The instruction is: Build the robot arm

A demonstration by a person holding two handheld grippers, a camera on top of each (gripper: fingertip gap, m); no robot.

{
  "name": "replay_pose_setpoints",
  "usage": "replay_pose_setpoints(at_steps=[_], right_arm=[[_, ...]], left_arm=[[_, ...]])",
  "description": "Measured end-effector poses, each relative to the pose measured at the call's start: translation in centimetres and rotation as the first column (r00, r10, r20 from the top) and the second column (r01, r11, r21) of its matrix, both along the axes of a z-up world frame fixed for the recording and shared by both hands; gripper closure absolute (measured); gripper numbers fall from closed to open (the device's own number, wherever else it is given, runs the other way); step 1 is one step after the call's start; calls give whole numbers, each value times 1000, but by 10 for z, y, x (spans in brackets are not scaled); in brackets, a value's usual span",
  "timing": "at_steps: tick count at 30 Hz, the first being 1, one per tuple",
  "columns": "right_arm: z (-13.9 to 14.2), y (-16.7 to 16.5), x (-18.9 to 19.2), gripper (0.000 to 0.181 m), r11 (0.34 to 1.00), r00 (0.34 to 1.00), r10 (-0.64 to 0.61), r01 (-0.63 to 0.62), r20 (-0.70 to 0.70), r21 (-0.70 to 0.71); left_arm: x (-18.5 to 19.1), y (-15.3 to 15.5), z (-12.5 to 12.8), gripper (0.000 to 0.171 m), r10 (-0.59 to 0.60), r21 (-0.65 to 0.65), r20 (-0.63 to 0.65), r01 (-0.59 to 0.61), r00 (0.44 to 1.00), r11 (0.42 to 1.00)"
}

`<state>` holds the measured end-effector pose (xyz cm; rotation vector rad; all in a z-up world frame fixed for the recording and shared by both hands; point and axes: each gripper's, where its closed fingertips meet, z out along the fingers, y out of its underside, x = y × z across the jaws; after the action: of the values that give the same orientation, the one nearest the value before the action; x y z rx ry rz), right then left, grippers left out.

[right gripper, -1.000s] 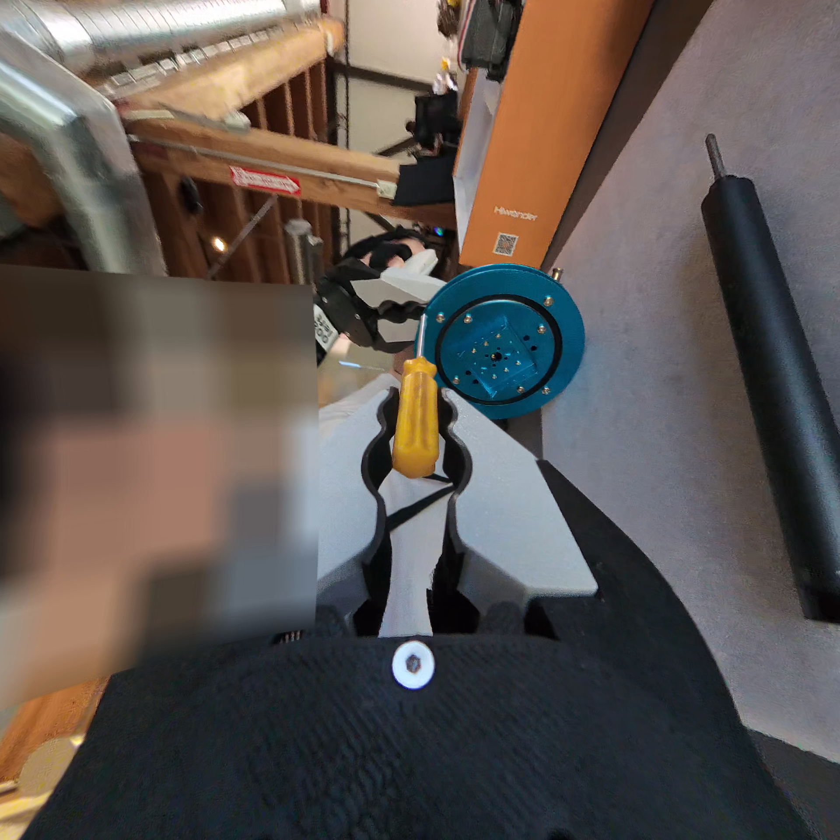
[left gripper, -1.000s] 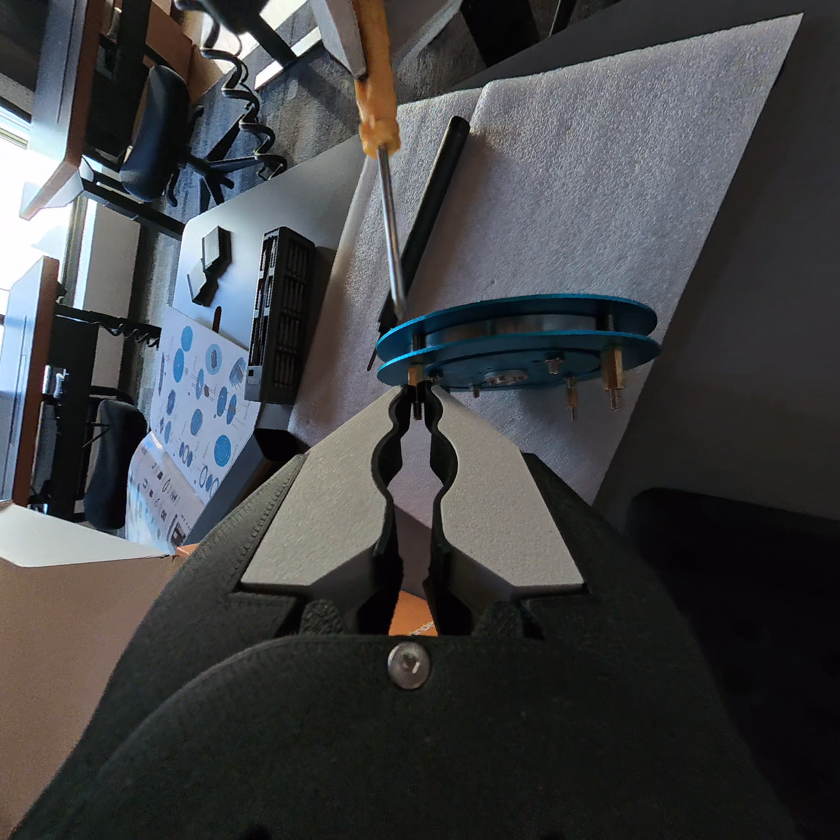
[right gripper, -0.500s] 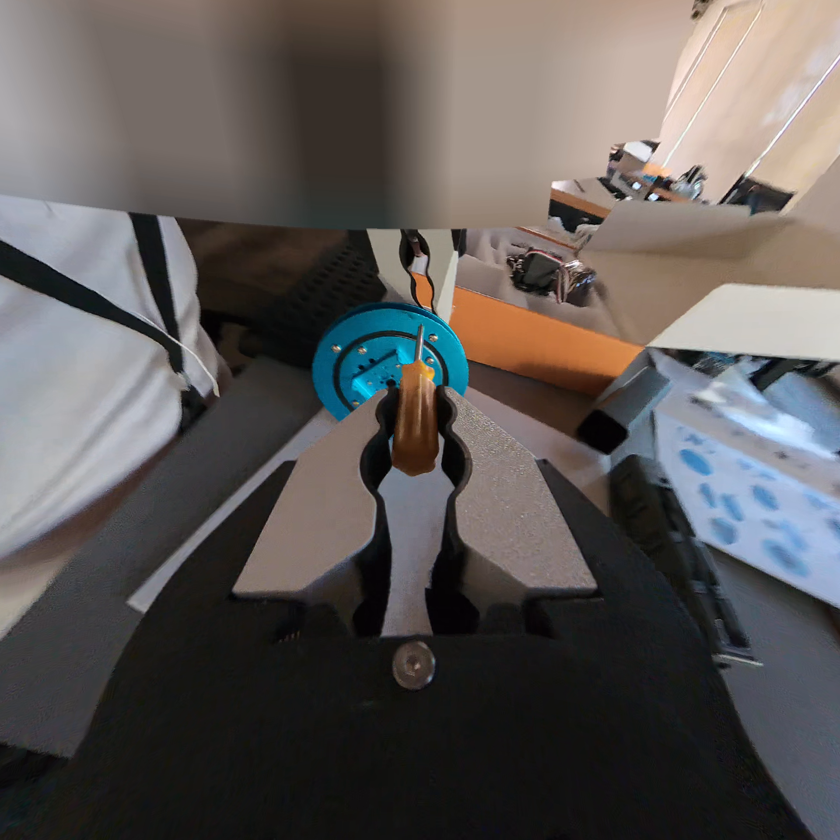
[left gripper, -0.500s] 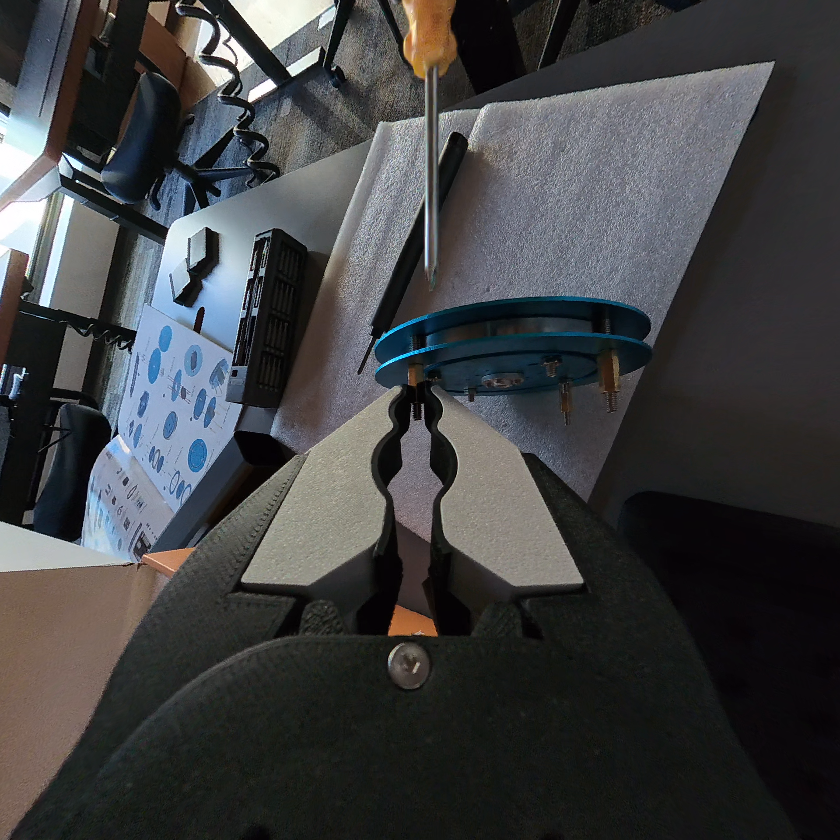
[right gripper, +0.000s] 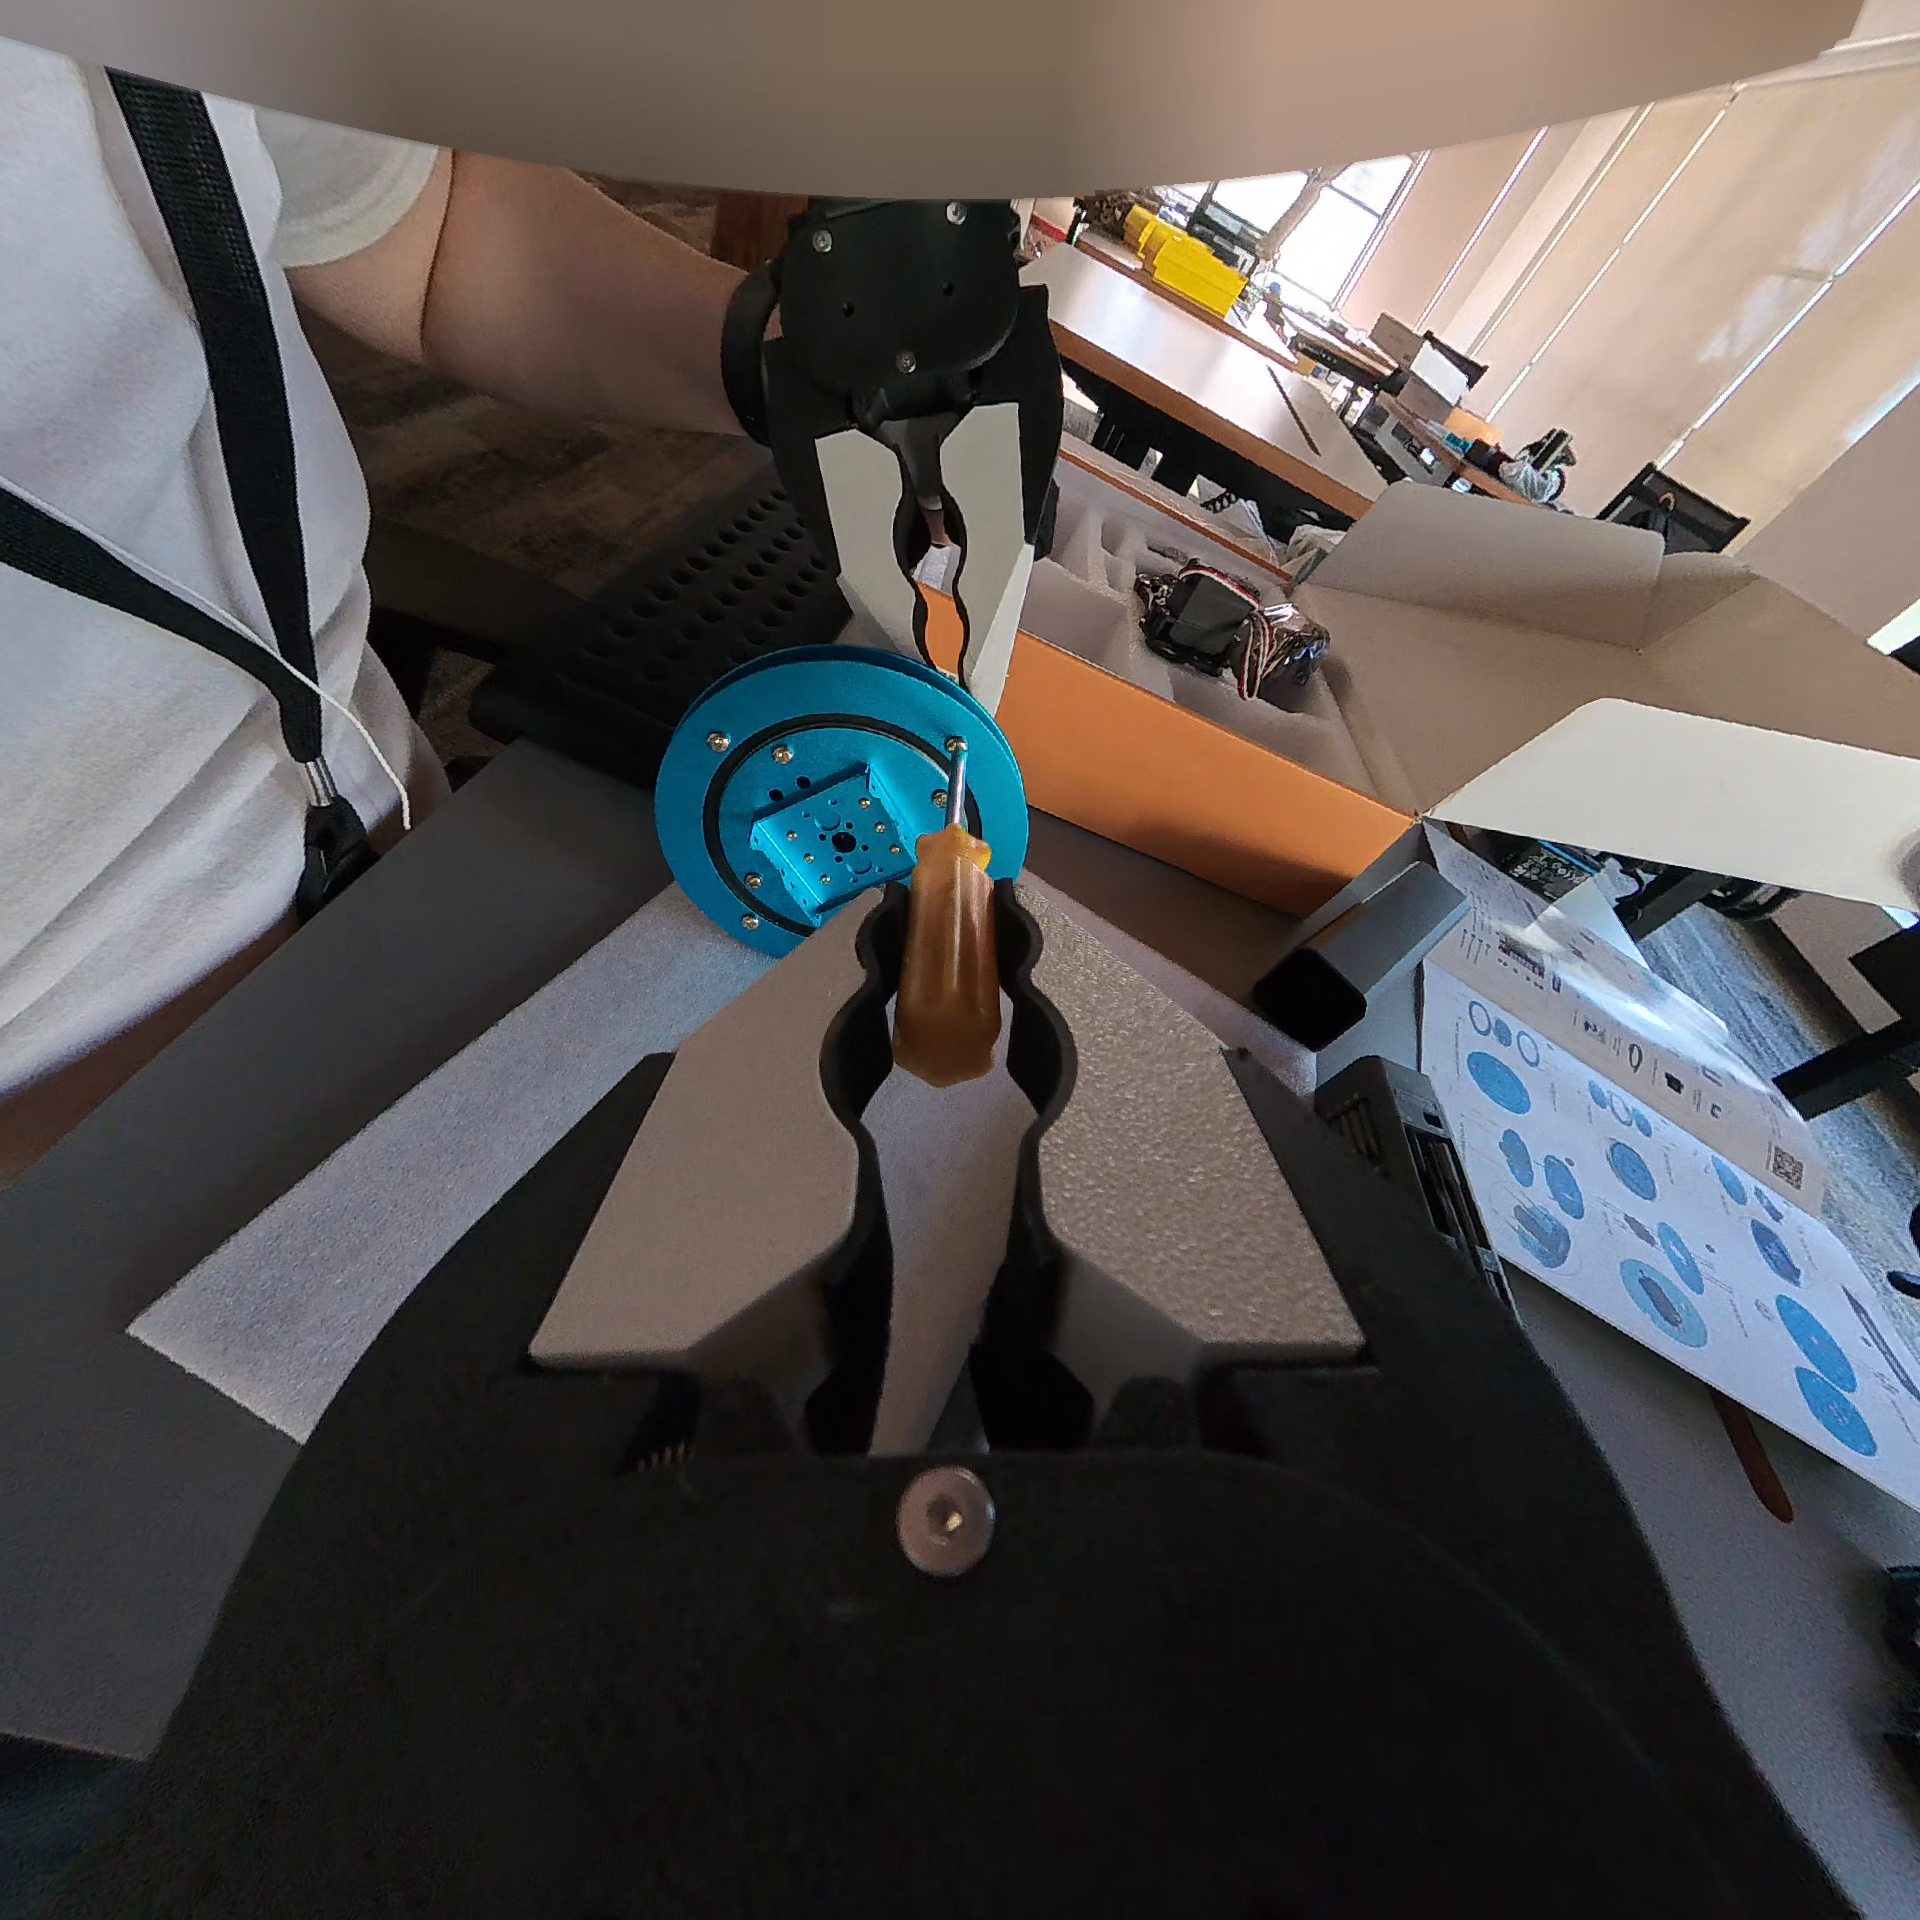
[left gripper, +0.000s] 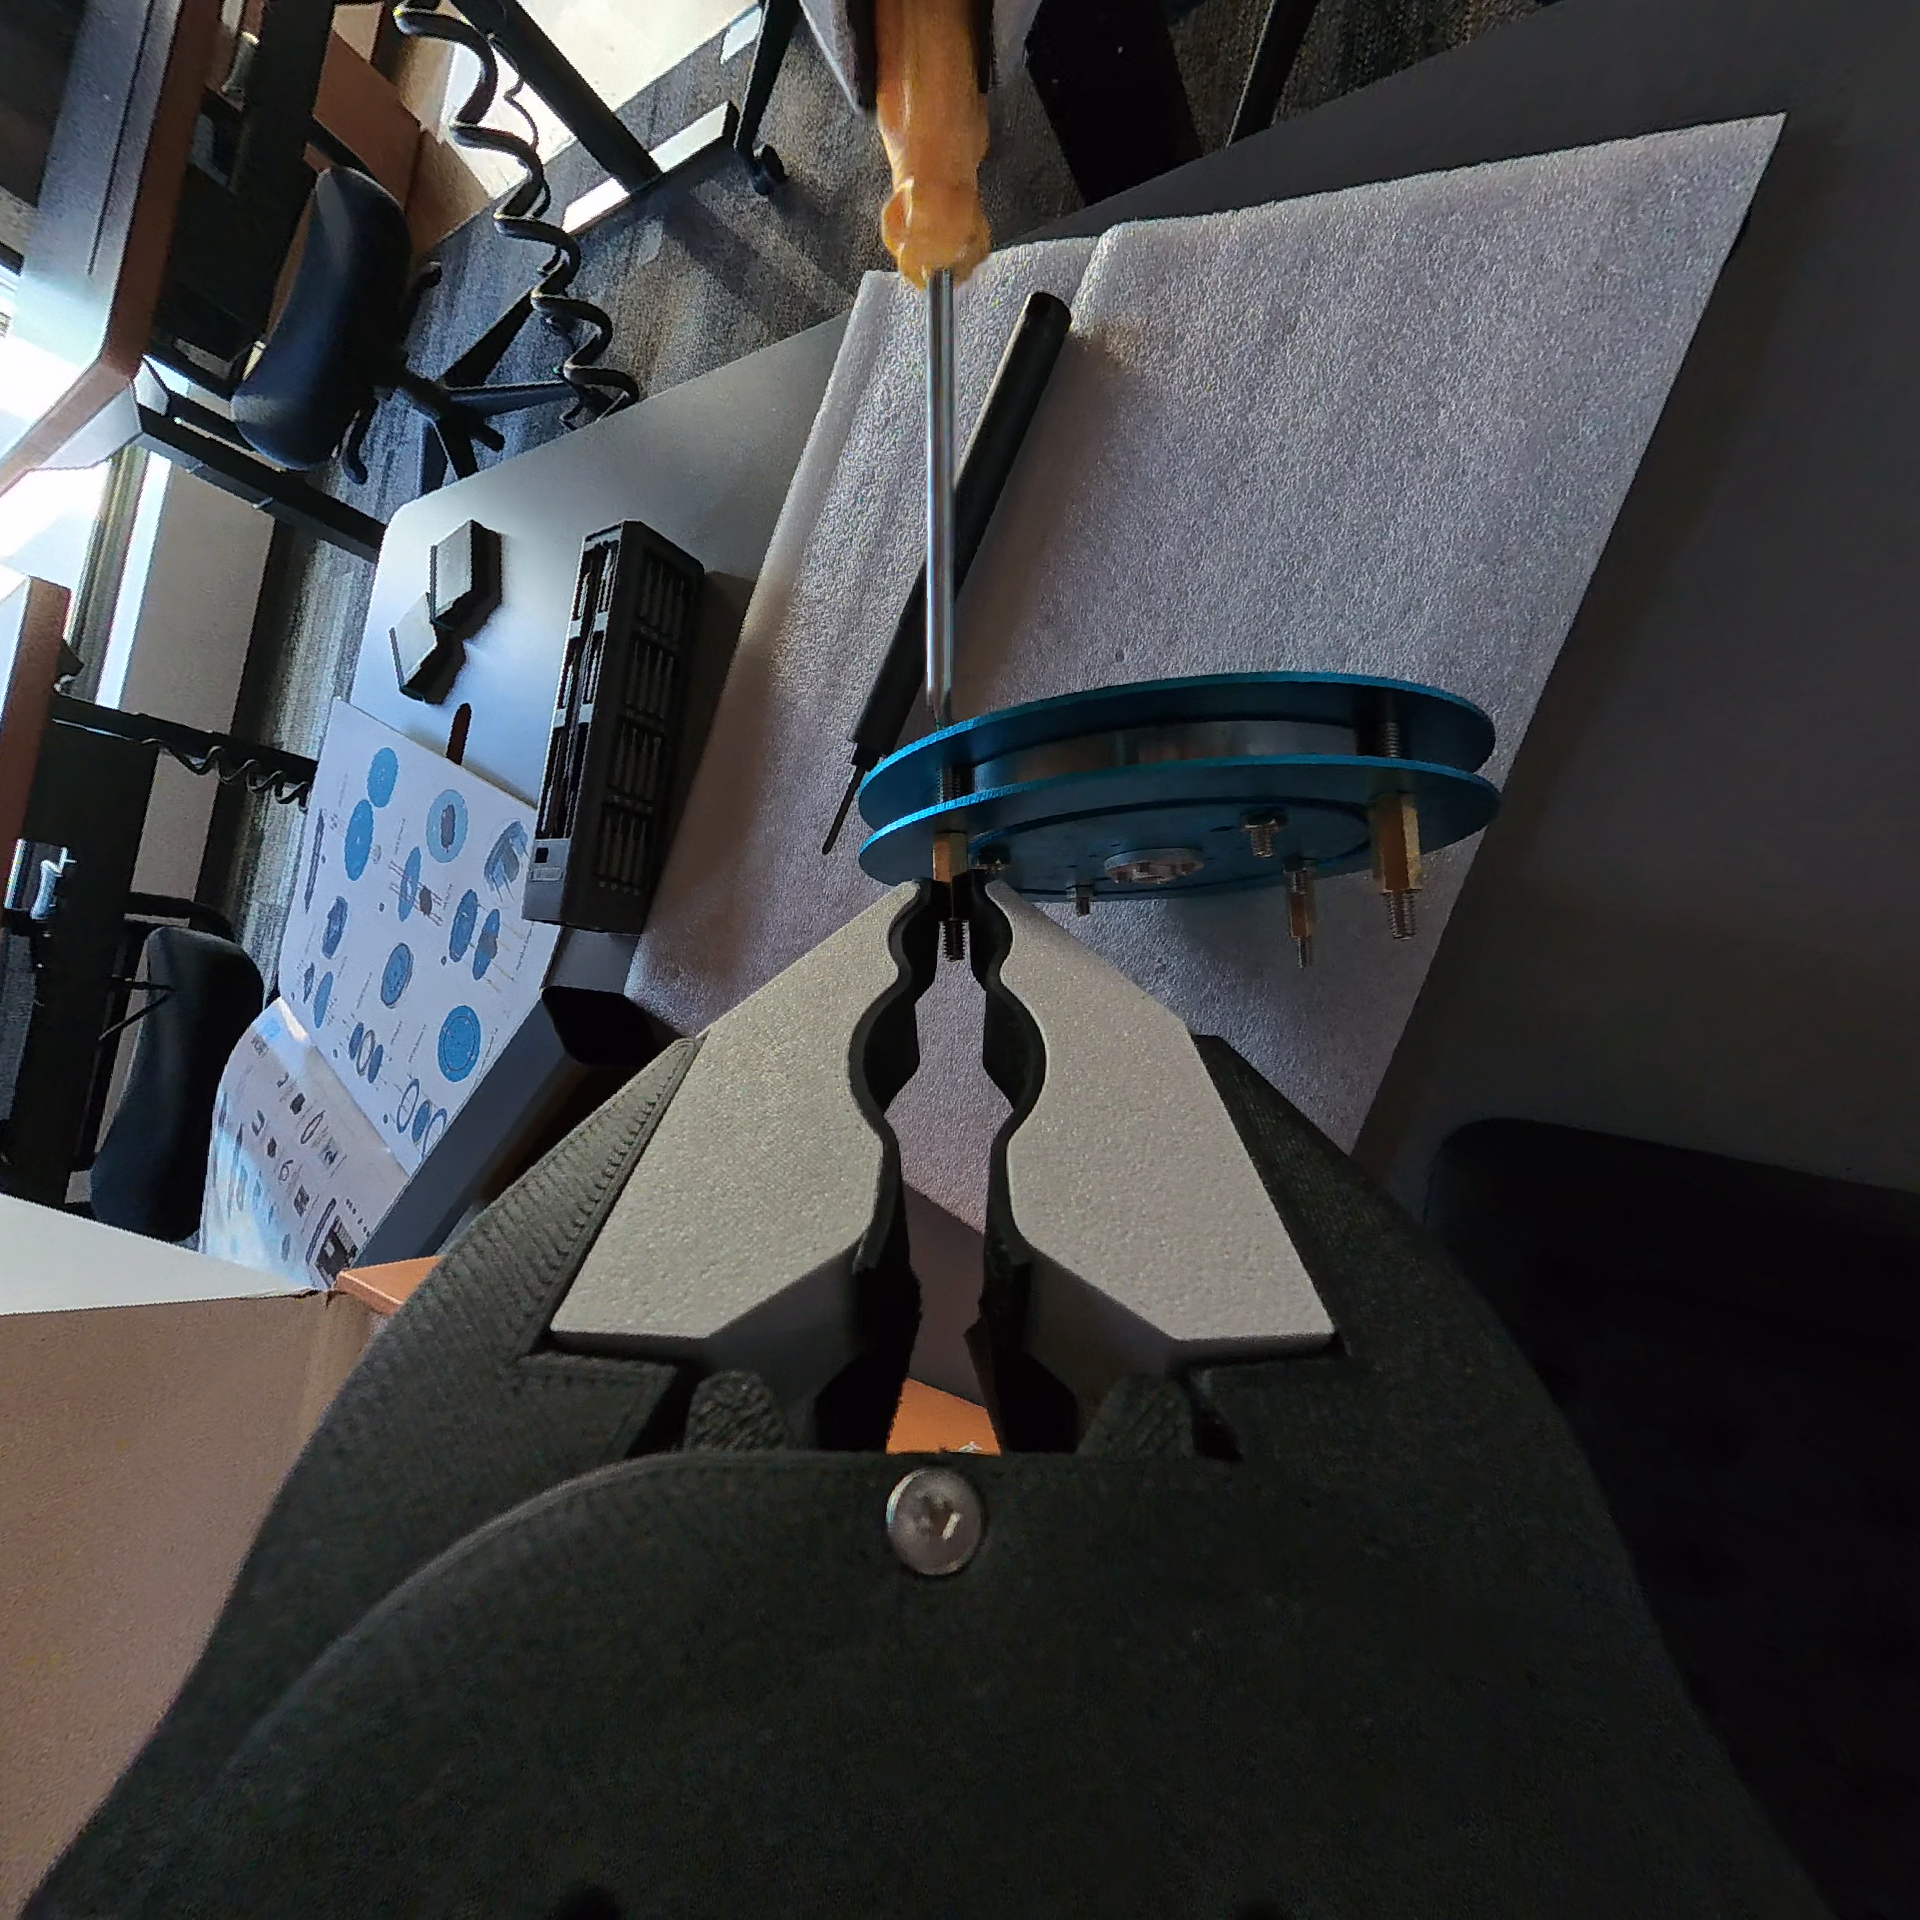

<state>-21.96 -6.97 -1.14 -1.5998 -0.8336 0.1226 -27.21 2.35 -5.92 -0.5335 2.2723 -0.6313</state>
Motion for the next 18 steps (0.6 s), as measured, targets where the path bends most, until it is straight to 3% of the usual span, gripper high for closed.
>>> replay_pose_setpoints(at_steps=[18], right_arm=[[1, 4, -1, 165, 998, 998, 51, -52, 33, 20]], left_arm=[[0, -1, 0, 168, -14, -7, 15, 15, 1000, 1000]])
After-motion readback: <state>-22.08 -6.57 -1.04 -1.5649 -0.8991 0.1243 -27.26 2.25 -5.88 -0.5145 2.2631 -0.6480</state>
